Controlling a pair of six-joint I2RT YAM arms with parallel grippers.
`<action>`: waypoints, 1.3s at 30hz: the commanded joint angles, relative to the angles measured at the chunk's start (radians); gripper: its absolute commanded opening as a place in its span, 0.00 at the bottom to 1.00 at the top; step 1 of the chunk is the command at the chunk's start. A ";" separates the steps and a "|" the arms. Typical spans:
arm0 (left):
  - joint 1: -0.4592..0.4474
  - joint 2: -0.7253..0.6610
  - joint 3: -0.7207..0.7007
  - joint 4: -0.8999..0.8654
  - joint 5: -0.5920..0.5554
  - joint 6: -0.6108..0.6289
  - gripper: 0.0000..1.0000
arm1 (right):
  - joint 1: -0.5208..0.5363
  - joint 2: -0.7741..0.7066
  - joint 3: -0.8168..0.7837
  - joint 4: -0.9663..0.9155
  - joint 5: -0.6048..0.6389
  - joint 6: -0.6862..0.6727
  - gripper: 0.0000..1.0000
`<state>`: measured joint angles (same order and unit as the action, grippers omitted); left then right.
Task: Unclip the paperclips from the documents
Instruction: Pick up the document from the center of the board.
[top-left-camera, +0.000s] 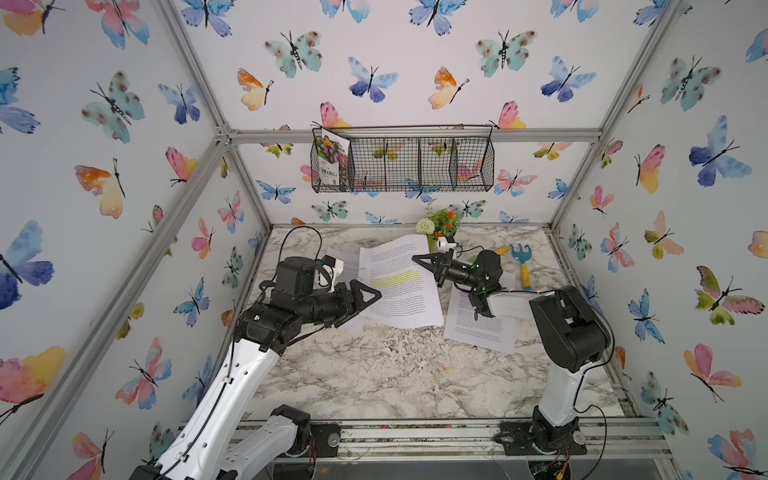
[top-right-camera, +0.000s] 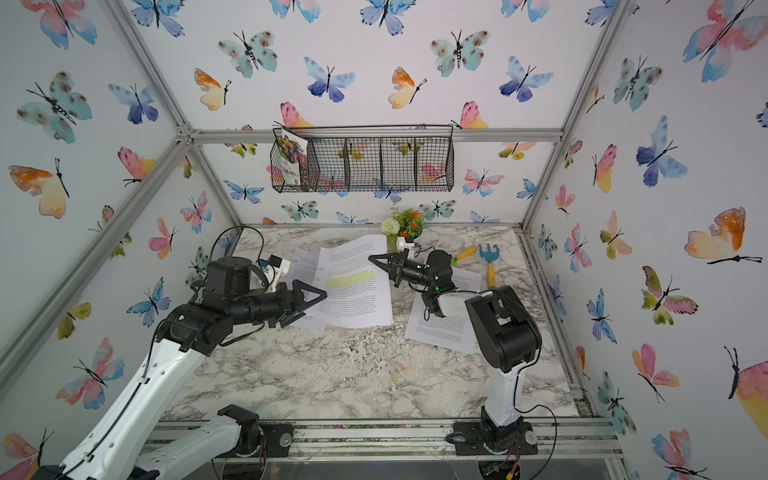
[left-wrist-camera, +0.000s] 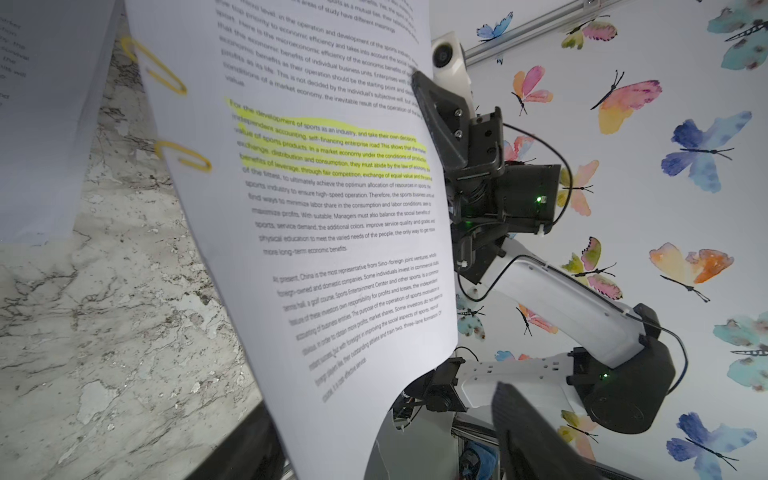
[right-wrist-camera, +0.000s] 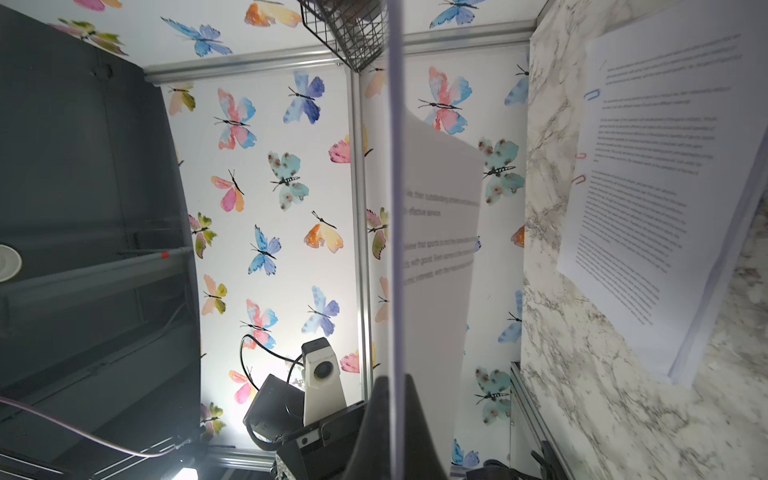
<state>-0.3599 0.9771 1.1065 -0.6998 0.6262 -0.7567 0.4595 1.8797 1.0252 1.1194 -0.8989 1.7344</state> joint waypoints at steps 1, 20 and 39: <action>0.014 0.032 0.051 0.008 -0.019 0.094 0.86 | -0.004 -0.079 0.090 -0.217 -0.161 -0.202 0.02; 0.268 0.152 0.119 0.392 0.233 0.381 0.99 | -0.002 -0.275 0.347 -0.776 -0.412 -0.610 0.02; 0.250 0.027 -0.057 0.499 0.354 0.396 0.99 | 0.054 -0.214 0.524 -0.258 -0.479 -0.088 0.02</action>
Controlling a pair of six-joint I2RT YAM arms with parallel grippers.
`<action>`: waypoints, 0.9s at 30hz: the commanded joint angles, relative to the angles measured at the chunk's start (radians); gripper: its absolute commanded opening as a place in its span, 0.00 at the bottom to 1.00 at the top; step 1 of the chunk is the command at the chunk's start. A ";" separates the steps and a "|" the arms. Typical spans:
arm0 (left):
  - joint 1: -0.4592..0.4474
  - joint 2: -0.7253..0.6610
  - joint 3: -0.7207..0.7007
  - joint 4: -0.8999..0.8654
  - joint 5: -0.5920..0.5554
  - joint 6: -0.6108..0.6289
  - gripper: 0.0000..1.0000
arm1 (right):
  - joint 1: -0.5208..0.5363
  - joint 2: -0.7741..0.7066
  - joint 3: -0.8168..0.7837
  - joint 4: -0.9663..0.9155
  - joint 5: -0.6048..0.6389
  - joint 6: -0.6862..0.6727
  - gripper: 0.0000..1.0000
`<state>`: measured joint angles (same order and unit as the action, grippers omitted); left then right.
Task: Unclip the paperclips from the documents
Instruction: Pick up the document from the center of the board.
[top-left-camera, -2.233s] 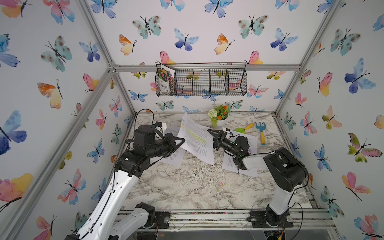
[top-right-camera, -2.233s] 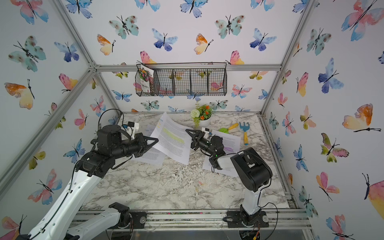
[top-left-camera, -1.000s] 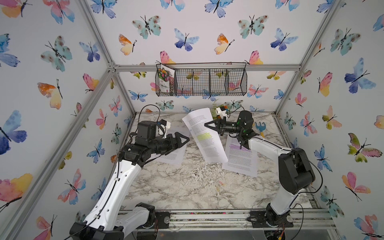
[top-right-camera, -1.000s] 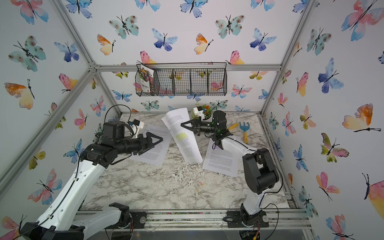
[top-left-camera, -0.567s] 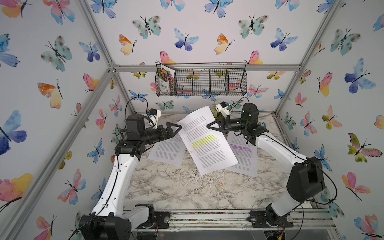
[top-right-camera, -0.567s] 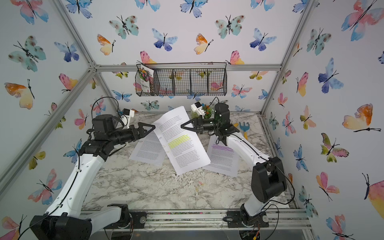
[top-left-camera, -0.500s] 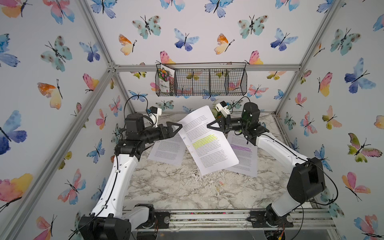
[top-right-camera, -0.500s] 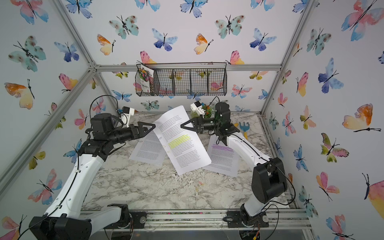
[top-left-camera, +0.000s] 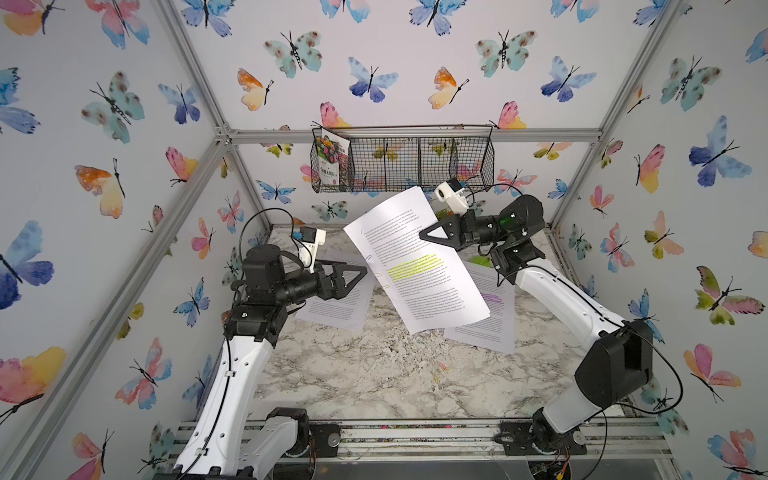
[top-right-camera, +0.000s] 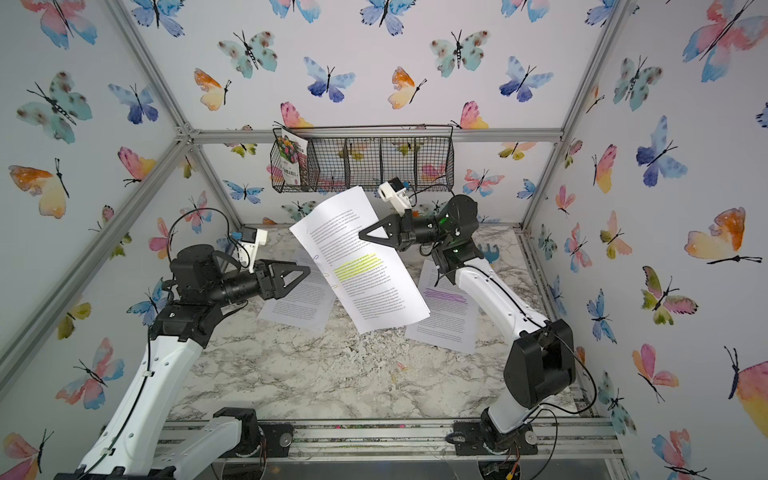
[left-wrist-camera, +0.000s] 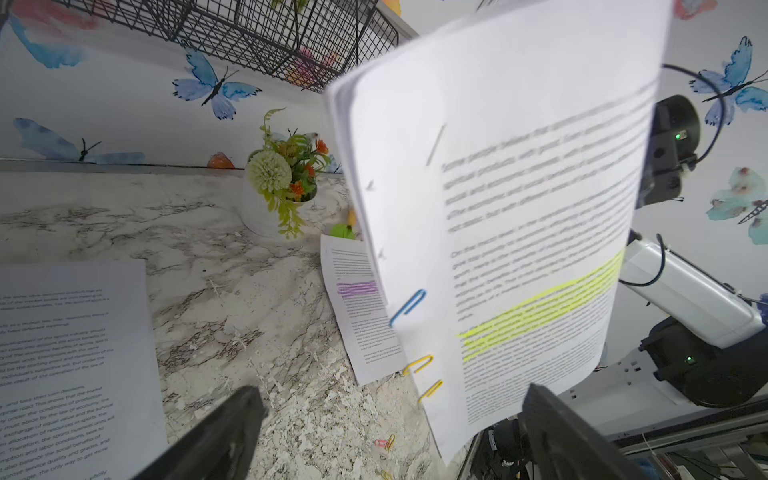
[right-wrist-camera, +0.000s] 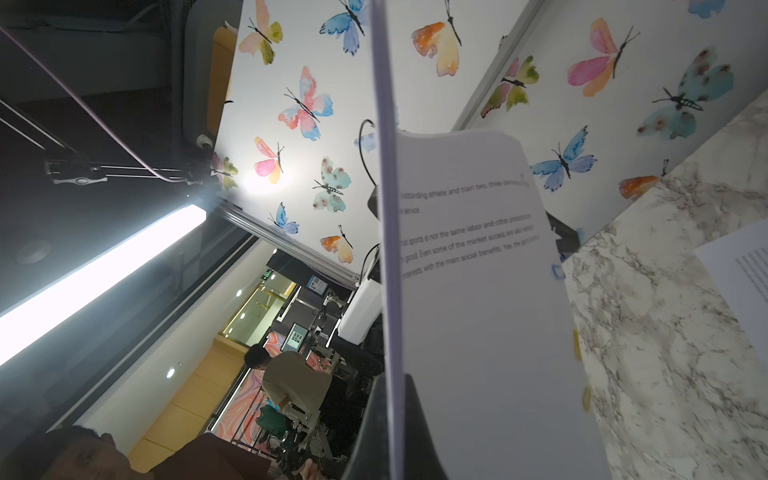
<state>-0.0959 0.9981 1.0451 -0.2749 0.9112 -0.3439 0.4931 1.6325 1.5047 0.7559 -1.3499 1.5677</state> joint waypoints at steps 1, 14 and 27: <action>-0.016 0.009 0.004 0.101 0.083 -0.034 0.99 | 0.022 0.047 0.055 0.147 -0.025 0.113 0.02; -0.105 0.139 0.128 0.177 0.219 -0.170 0.13 | 0.024 0.140 0.035 0.487 -0.036 0.340 0.02; -0.104 0.044 0.089 0.104 -0.024 -0.158 0.51 | -0.032 0.055 -0.086 0.225 -0.027 0.077 0.02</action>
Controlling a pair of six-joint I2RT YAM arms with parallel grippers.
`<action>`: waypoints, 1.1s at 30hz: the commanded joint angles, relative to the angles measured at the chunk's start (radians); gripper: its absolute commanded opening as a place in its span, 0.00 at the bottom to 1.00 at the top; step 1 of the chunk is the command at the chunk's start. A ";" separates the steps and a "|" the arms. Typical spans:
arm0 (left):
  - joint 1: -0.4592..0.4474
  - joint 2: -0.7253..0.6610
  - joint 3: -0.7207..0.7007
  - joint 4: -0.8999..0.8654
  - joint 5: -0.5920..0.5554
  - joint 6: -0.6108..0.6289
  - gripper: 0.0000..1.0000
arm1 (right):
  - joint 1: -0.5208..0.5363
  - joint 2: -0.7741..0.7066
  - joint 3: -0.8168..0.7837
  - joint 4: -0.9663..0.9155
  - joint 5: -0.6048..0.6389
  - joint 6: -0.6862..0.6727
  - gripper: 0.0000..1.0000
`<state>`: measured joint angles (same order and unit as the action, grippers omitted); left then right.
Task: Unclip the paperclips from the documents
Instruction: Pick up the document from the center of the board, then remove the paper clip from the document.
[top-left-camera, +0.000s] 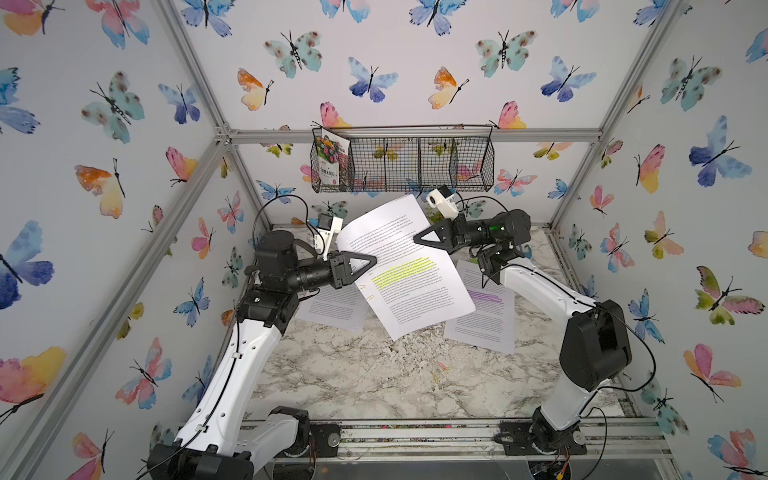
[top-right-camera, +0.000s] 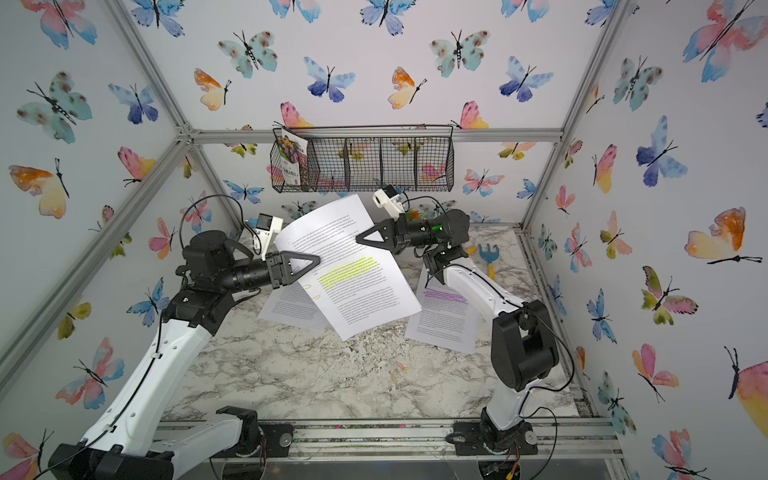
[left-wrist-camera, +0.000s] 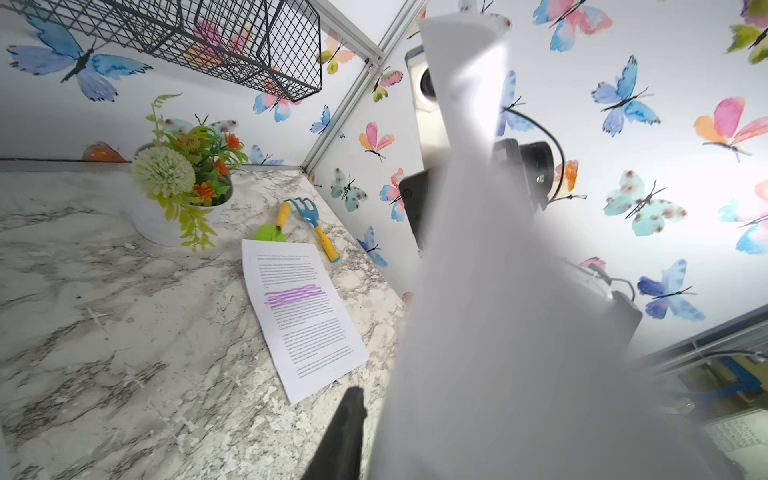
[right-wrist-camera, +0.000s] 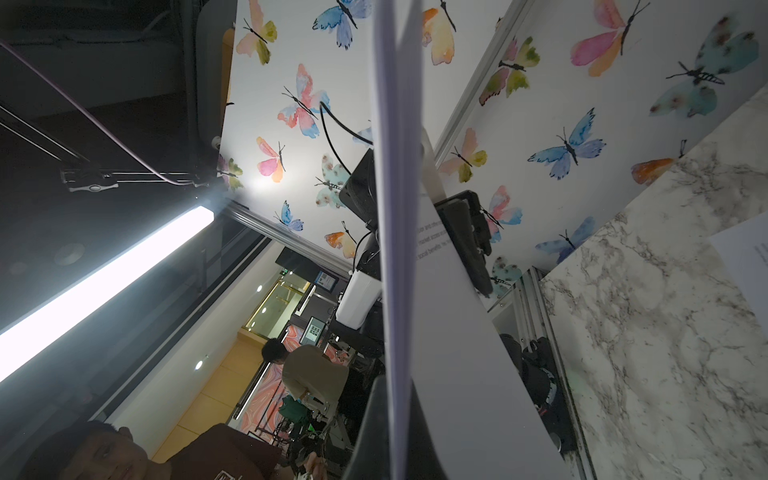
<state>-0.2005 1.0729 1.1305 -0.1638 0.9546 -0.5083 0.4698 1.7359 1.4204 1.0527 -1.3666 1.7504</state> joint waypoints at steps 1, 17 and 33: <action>0.001 -0.031 0.007 -0.014 -0.071 0.007 0.55 | -0.010 -0.049 -0.004 -0.076 -0.007 -0.110 0.02; 0.000 -0.044 0.004 -0.067 -0.073 0.000 0.20 | -0.041 -0.071 -0.094 -0.027 0.049 -0.105 0.02; 0.001 -0.036 -0.002 -0.090 -0.056 -0.019 0.00 | -0.058 -0.049 -0.105 0.105 0.064 -0.006 0.02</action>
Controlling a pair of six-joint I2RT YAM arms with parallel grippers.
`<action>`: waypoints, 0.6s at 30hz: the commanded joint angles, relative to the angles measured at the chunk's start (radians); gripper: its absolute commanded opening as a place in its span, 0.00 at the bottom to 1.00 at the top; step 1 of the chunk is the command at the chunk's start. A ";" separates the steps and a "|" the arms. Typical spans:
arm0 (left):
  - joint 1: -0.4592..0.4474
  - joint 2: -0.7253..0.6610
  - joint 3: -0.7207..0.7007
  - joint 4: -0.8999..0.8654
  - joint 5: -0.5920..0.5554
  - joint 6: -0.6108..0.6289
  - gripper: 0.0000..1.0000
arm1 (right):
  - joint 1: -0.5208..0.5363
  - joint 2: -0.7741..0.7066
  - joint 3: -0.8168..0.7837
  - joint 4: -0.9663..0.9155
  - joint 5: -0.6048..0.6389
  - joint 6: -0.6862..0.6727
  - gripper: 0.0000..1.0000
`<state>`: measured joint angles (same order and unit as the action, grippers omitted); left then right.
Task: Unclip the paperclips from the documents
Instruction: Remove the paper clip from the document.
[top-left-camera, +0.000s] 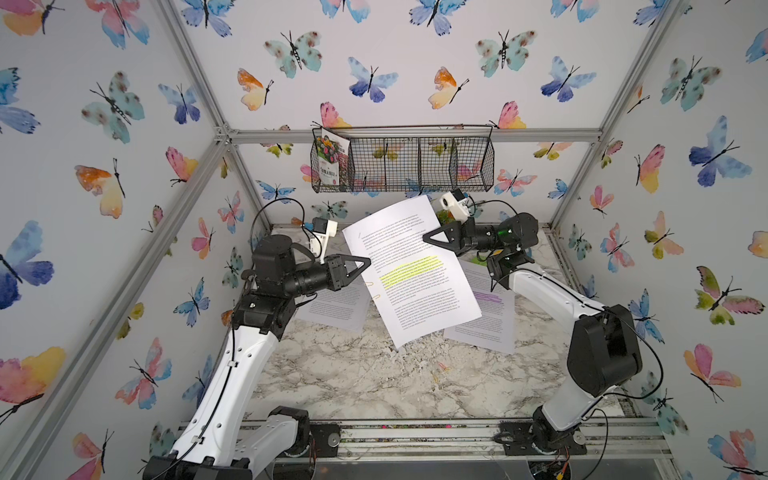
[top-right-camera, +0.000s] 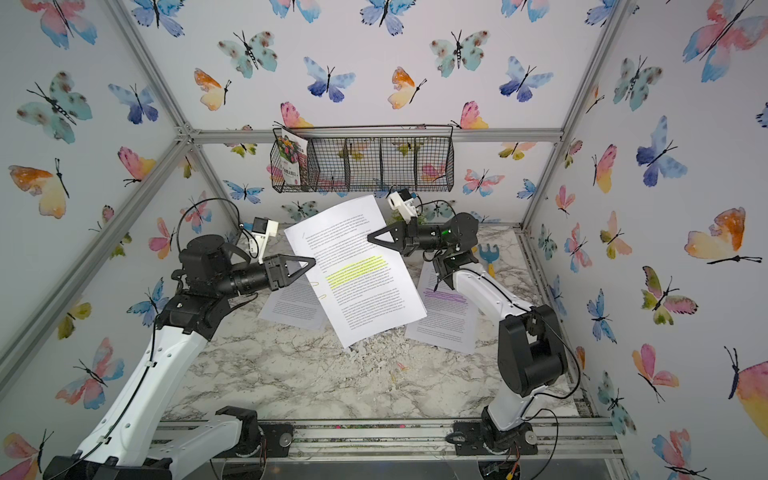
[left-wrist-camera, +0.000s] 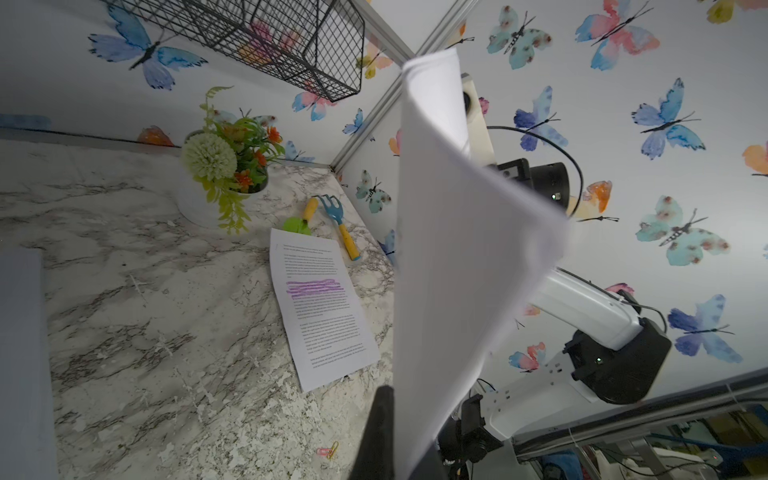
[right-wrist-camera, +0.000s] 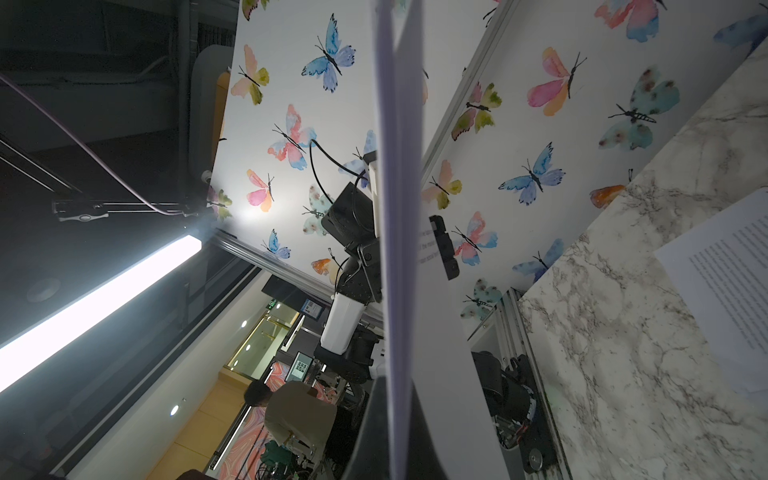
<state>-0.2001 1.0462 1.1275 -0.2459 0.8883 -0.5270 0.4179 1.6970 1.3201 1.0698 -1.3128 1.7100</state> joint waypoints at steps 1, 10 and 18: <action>0.000 -0.010 0.001 -0.010 0.005 -0.001 0.00 | -0.009 -0.011 -0.008 0.088 0.009 0.035 0.02; 0.000 -0.008 -0.001 -0.097 -0.126 0.025 0.00 | -0.102 -0.033 -0.085 0.150 0.003 0.071 0.02; 0.000 0.000 -0.056 -0.201 -0.215 0.070 0.00 | -0.157 -0.011 -0.113 0.298 -0.010 0.183 0.02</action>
<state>-0.2028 1.0470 1.1114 -0.3691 0.7364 -0.4946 0.2600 1.6970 1.2114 1.2598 -1.3231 1.8462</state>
